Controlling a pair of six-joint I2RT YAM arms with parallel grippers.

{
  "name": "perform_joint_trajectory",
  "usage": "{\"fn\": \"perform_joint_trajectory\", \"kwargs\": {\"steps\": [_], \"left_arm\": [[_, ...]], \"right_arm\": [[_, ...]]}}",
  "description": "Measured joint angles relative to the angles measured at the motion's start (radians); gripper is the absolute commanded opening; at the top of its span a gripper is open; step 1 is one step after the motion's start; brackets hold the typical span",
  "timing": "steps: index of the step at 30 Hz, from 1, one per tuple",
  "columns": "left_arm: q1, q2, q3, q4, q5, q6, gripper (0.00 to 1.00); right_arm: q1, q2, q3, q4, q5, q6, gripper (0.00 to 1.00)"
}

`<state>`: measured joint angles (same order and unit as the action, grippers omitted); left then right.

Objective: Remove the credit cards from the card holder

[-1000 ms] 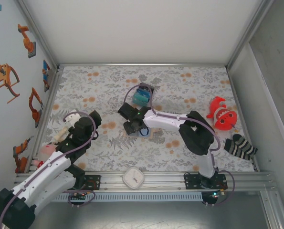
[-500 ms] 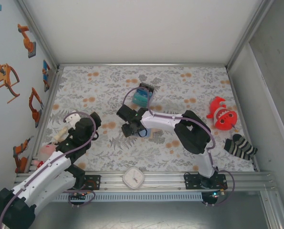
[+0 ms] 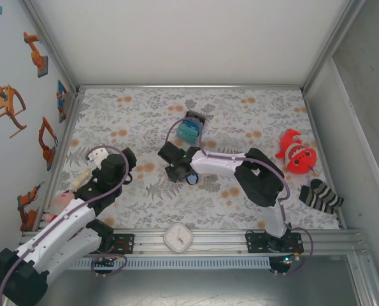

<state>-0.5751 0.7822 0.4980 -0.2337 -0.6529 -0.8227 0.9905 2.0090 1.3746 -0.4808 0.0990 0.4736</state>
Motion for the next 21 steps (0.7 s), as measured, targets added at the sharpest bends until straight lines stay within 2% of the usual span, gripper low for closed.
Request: {"fn": "perform_joint_trajectory", "kwargs": {"steps": [5, 13, 16, 21], "left_arm": [[0.000, 0.045, 0.054, -0.003, 0.044, 0.029, 0.97], [-0.006, 0.143, 0.097, 0.066, 0.179, 0.114, 0.99], [-0.021, 0.192, 0.098, 0.100, 0.229, 0.154, 0.92], [-0.077, 0.282, 0.111, 0.140, 0.278, 0.211, 0.88]], "right_arm": [[-0.006, -0.040, -0.048, -0.003, 0.027, -0.002, 0.22], [-0.058, -0.153, -0.158, 0.000, 0.067, 0.005, 0.32], [-0.090, -0.190, -0.212, 0.002, 0.074, 0.013, 0.35], [-0.134, -0.236, -0.281, 0.004, 0.075, 0.028, 0.37]]}}
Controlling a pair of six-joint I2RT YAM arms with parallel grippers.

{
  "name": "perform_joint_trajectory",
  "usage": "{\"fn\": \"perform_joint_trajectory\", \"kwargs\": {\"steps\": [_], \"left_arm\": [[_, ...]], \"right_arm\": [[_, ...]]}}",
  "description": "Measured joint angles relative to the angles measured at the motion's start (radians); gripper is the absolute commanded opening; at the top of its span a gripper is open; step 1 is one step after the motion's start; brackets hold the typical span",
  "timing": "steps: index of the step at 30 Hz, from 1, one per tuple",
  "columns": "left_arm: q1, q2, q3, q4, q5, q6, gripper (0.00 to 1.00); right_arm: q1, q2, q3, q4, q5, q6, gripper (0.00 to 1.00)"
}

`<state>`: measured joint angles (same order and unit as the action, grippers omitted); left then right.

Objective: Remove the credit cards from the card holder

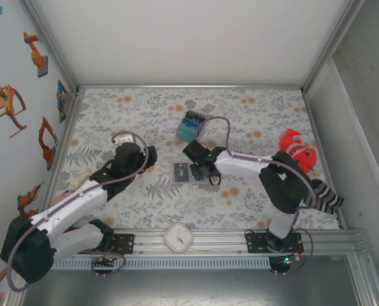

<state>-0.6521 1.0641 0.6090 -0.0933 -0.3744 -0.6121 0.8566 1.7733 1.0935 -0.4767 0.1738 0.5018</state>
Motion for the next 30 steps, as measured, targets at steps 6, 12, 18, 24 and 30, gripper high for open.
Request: {"fn": "perform_joint_trajectory", "kwargs": {"steps": [6, 12, 18, 24, 30], "left_arm": [[-0.050, 0.109, 0.014, 0.021, 0.059, 0.044, 0.79], [-0.065, 0.245, 0.021, 0.054, 0.166, 0.061, 0.66], [-0.091, 0.360, 0.058, 0.074, 0.248, 0.068, 0.63], [-0.105, 0.437, 0.085, 0.086, 0.290, 0.076, 0.60], [-0.114, 0.492, 0.097, 0.085, 0.297, 0.079, 0.59]], "right_arm": [[-0.048, -0.081, -0.034, 0.003, -0.002, 0.031, 0.38], [-0.066, -0.131, -0.033, 0.018, -0.025, 0.056, 0.38], [-0.074, -0.137, -0.030, 0.063, -0.135, 0.076, 0.34], [-0.119, -0.095, -0.030, 0.152, -0.309, 0.110, 0.28], [-0.151, -0.030, -0.036, 0.229, -0.427, 0.144, 0.26]]}}
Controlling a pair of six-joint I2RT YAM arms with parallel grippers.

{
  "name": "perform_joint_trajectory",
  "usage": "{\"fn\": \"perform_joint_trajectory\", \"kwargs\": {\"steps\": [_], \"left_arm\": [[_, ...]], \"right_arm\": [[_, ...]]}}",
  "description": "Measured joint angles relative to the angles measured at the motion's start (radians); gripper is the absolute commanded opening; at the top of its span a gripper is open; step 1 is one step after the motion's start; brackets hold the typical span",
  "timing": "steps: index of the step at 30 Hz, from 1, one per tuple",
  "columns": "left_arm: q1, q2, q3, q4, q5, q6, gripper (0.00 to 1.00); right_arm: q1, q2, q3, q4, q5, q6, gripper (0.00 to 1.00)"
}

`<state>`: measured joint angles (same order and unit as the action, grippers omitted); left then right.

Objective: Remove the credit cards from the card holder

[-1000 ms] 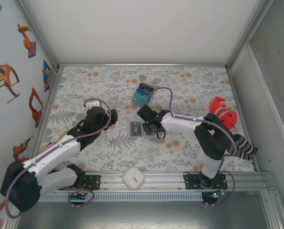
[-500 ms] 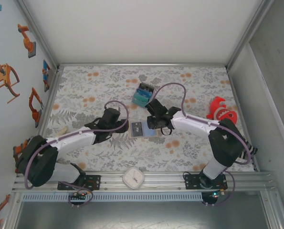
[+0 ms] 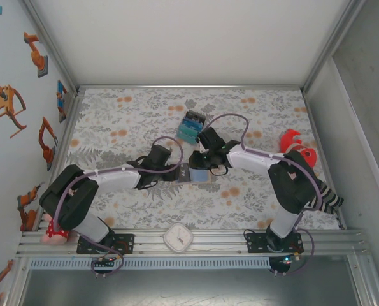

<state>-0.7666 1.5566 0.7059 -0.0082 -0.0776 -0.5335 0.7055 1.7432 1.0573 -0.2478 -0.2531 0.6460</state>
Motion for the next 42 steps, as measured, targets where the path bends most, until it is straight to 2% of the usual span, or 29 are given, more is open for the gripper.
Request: {"fn": "perform_joint_trajectory", "kwargs": {"steps": [7, 14, 26, 33, 42], "left_arm": [[-0.014, 0.039, 0.026, -0.019, -0.011, 0.008, 0.54], [-0.020, 0.045, 0.036, -0.033, -0.016, 0.008, 0.51], [-0.032, 0.057, 0.053, -0.045, -0.032, 0.008, 0.46], [-0.032, 0.057, 0.053, -0.046, -0.035, 0.008, 0.42], [-0.032, 0.064, 0.063, -0.053, -0.035, 0.007, 0.38]], "right_arm": [[-0.010, 0.040, -0.029, 0.076, -0.088, 0.038, 0.19], [-0.042, 0.085, -0.094, 0.172, -0.169, 0.092, 0.17], [-0.049, 0.105, -0.118, 0.273, -0.239, 0.143, 0.15], [-0.056, 0.108, -0.129, 0.310, -0.257, 0.155, 0.06], [-0.074, 0.108, -0.175, 0.410, -0.312, 0.197, 0.10]]}}
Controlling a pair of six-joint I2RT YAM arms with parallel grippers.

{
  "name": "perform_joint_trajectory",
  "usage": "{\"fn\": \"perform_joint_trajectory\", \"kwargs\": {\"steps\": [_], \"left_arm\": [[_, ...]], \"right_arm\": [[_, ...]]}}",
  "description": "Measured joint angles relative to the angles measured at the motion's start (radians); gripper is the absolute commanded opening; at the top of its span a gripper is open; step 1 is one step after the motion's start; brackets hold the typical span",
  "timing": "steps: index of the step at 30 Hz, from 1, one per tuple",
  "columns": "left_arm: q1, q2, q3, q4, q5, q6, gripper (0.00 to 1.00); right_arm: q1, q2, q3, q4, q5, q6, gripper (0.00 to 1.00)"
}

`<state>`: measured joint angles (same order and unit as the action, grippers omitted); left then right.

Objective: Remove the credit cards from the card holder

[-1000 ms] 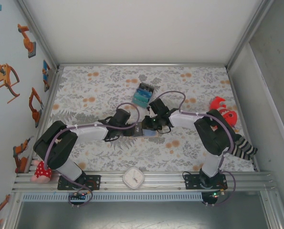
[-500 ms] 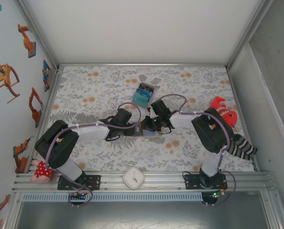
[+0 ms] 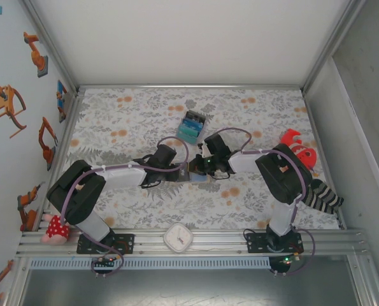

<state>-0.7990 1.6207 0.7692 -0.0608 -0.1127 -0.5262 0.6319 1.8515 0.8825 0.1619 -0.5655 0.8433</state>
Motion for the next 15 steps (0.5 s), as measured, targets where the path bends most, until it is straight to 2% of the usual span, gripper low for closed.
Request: {"fn": "perform_joint_trajectory", "kwargs": {"steps": [15], "left_arm": [[0.000, 0.000, 0.003, -0.009, -0.024, 0.000, 0.37]], "right_arm": [[-0.011, 0.043, -0.012, 0.120, -0.074, 0.034, 0.13]]}}
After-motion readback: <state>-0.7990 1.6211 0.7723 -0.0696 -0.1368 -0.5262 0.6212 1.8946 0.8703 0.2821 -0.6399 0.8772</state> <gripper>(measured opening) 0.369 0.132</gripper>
